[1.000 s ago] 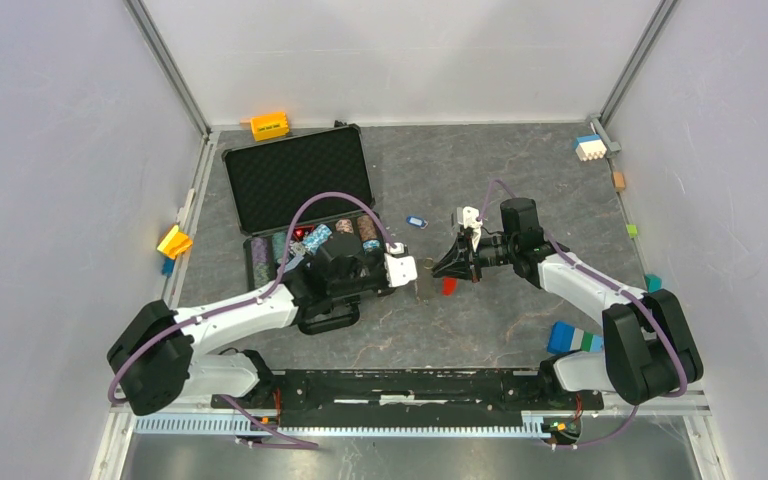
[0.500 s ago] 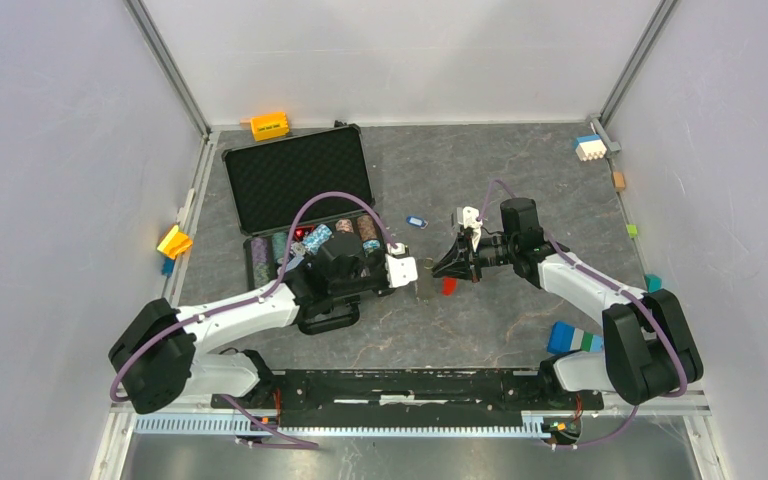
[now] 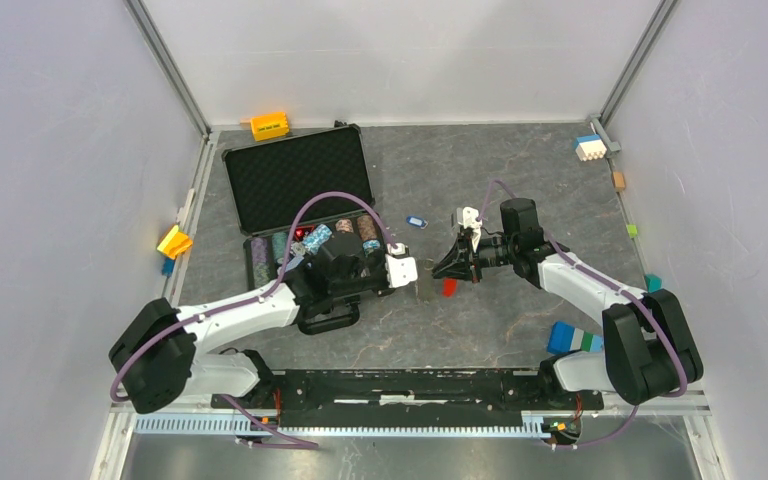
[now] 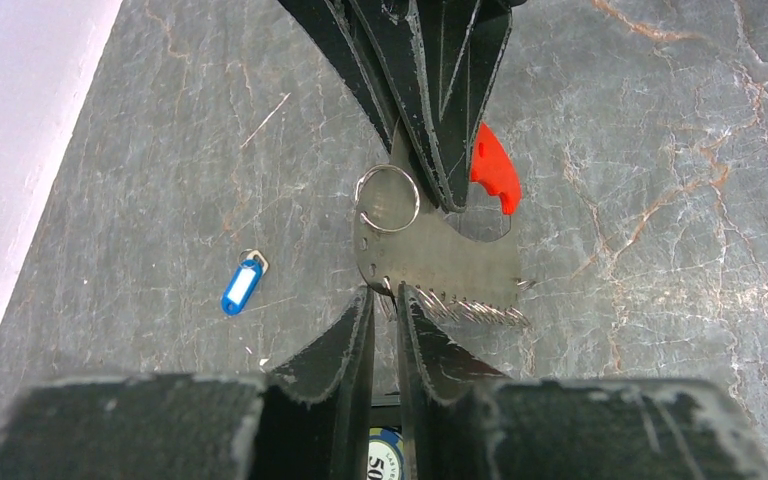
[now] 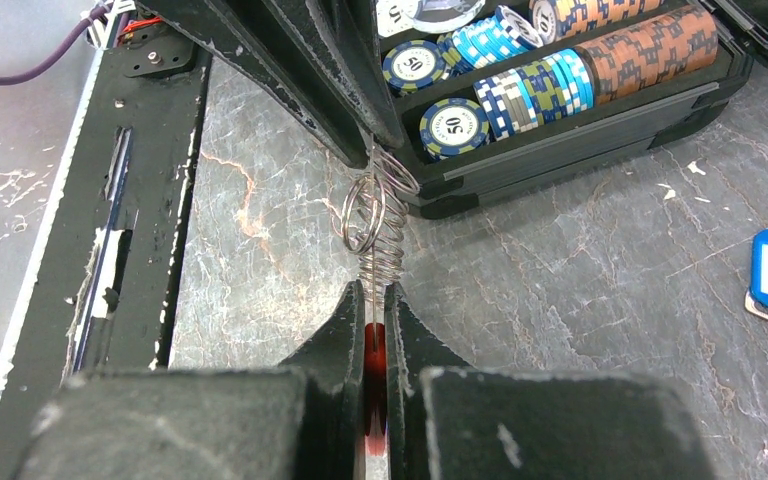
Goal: Put the keys on the keyring
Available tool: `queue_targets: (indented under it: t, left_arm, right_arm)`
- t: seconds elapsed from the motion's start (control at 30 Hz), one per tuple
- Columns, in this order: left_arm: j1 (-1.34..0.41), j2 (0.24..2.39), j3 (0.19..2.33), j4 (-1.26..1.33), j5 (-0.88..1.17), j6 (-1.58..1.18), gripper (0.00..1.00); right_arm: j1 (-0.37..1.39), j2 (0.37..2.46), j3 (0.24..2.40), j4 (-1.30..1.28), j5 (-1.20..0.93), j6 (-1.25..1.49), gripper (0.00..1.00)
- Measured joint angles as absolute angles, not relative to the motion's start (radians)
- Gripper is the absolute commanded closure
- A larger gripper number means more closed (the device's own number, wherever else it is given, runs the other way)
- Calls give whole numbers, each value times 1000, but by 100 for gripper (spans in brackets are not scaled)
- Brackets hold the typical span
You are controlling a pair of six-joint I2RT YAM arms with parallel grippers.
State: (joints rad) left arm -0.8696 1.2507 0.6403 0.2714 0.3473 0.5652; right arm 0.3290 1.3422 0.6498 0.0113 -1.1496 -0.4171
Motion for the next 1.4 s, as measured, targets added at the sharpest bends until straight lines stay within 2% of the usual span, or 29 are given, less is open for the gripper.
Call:
queue_targets:
  t: [0.23, 0.47, 0.83, 1.13, 1.33, 1.4]
  left_arm:
    - [-866, 1263, 641, 263, 356, 566, 87]
    - [-864, 1268, 643, 251, 369, 566, 98]
    - [-863, 1248, 648, 216, 373, 591, 98]
    - [-864, 1184, 699, 49, 430, 740, 98]
    - [-864, 1184, 741, -37, 450, 804, 98]
    - [-865, 1185, 755, -59, 452, 814, 98]
  right_arm:
    - [329, 1342, 650, 1, -1150, -417, 100]
    - [329, 1342, 650, -9, -1150, -417, 100]
    - [329, 1342, 651, -17, -1149, -426, 100]
    - [339, 1374, 682, -46, -1146, -443, 99]
    - [344, 1376, 689, -72, -1158, -458, 90]
    - [344, 1379, 697, -86, -1164, -467, 83]
